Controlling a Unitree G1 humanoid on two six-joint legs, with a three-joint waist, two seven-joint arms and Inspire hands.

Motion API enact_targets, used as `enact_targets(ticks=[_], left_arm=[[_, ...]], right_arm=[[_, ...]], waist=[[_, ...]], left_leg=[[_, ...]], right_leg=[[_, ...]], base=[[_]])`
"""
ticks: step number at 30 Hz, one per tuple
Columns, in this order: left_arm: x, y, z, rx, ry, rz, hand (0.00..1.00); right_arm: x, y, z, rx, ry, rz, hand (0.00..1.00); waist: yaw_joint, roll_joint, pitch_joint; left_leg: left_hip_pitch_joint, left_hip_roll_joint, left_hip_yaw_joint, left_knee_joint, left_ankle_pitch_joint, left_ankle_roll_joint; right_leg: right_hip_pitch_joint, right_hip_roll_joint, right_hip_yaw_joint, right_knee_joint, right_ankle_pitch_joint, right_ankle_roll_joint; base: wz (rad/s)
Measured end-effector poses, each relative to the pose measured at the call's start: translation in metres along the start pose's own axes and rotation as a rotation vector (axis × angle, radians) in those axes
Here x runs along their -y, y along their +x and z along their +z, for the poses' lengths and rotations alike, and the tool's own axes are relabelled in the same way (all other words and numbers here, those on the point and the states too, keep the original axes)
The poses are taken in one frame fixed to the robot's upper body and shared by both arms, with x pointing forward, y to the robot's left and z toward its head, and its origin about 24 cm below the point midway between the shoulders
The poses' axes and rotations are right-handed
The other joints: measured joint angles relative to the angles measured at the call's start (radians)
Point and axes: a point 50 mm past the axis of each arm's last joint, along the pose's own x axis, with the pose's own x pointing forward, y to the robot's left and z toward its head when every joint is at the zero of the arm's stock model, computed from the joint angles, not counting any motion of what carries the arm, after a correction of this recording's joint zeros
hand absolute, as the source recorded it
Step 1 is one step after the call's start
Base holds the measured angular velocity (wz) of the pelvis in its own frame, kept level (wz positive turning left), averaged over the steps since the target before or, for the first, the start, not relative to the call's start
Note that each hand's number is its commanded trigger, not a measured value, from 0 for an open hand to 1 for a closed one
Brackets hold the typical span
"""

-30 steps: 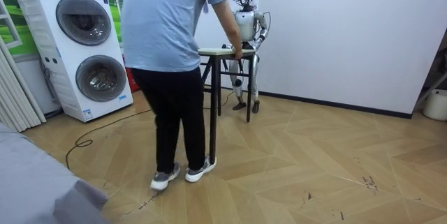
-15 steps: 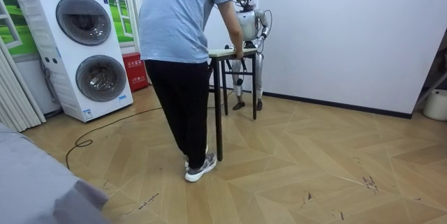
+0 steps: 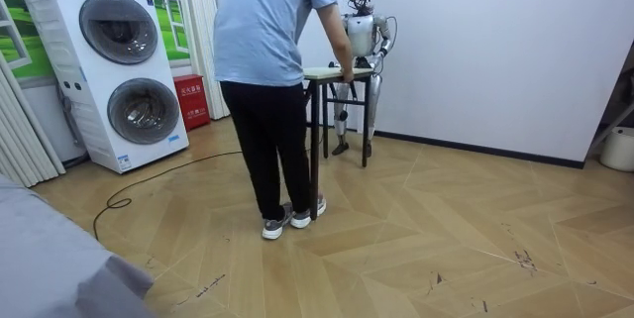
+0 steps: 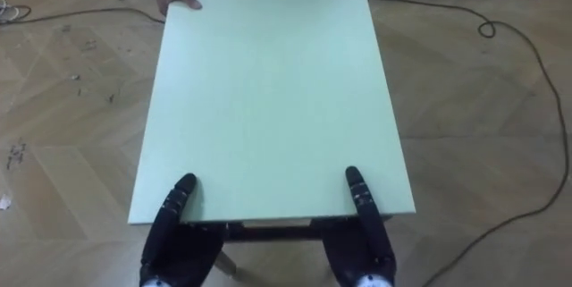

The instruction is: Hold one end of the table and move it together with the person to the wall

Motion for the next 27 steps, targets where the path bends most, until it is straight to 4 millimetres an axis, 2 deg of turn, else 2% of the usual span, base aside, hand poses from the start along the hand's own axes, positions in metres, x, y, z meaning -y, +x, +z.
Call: enact_targets(ticks=[1, 2, 3, 4, 8, 12, 15, 20, 27], left_arm=[[0.000, 0.000, 0.000, 0.002, 0.001, 0.001, 1.00], [-0.001, -0.001, 0.002, 0.006, 0.007, 0.003, 1.00], [-0.001, -0.001, 0.004, 0.011, 0.010, 0.002, 1.00], [0.000, -0.001, 0.004, 0.016, 0.010, 0.001, 1.00], [-0.001, -0.001, 0.005, 0.023, 0.015, 0.002, 1.00], [0.000, -0.001, 0.006, 0.033, 0.017, -0.001, 1.00], [0.000, -0.001, 0.006, 0.033, 0.017, -0.001, 1.00], [0.001, -0.001, 0.006, 0.033, 0.023, -0.007, 1.00], [0.003, -0.001, 0.008, 0.034, 0.036, -0.016, 1.00]], right_arm=[[0.000, 0.000, -0.001, -0.001, 0.001, 0.000, 1.00], [0.000, 0.000, -0.002, -0.001, 0.002, 0.001, 1.00], [-0.001, 0.000, -0.004, 0.001, 0.003, 0.002, 1.00], [-0.001, 0.000, -0.005, 0.000, 0.004, 0.003, 1.00], [-0.001, 0.000, -0.006, -0.002, 0.004, 0.004, 1.00], [-0.001, 0.000, -0.009, -0.007, 0.007, 0.005, 1.00], [-0.001, 0.000, -0.009, -0.005, 0.008, 0.003, 1.00], [-0.001, -0.001, -0.009, -0.004, 0.009, 0.007, 1.00], [0.001, -0.004, -0.015, 0.006, 0.023, 0.007, 1.00]], waist=[[0.004, -0.004, 0.0005], [0.011, -0.010, 0.0012], [0.019, -0.017, -0.0006], [0.031, -0.022, -0.0014], [0.038, -0.024, -0.0010], [0.044, -0.035, -0.0016], [0.046, -0.036, -0.0014], [0.047, -0.037, -0.0012], [0.047, -0.036, -0.0001]], left_leg=[[0.001, -0.003, 0.002, -0.004, 0.003, -0.001], [0.001, -0.005, 0.005, -0.013, 0.012, -0.003], [0.001, -0.005, 0.005, -0.023, 0.021, -0.007], [0.000, -0.004, 0.006, -0.032, 0.028, -0.011], [-0.004, 0.003, 0.005, -0.055, 0.048, -0.018], [-0.016, 0.014, 0.002, -0.068, 0.064, -0.026], [-0.014, 0.022, -0.002, -0.075, 0.067, -0.031], [-0.015, 0.023, -0.015, -0.089, 0.074, -0.040], [-0.027, 0.027, -0.054, -0.096, 0.083, -0.054]], right_leg=[[0.015, 0.002, 0.012, 0.006, -0.016, 0.005], [0.046, 0.015, 0.025, -0.041, -0.028, 0.017], [0.067, 0.031, 0.021, -0.104, -0.027, 0.016], [0.082, 0.044, 0.022, -0.154, -0.021, 0.005], [0.102, 0.076, 0.038, -0.240, 0.004, -0.001], [0.116, 0.105, 0.036, -0.310, 0.033, -0.008], [0.131, 0.115, 0.029, -0.342, 0.046, -0.014], [0.132, 0.119, 0.016, -0.345, 0.044, -0.020], [0.150, 0.129, -0.020, -0.361, 0.038, -0.032]], base=[[-0.14], [-0.13], [-0.19], [-0.16], [-0.06], [-0.02], [0.00], [0.07], [0.15]])
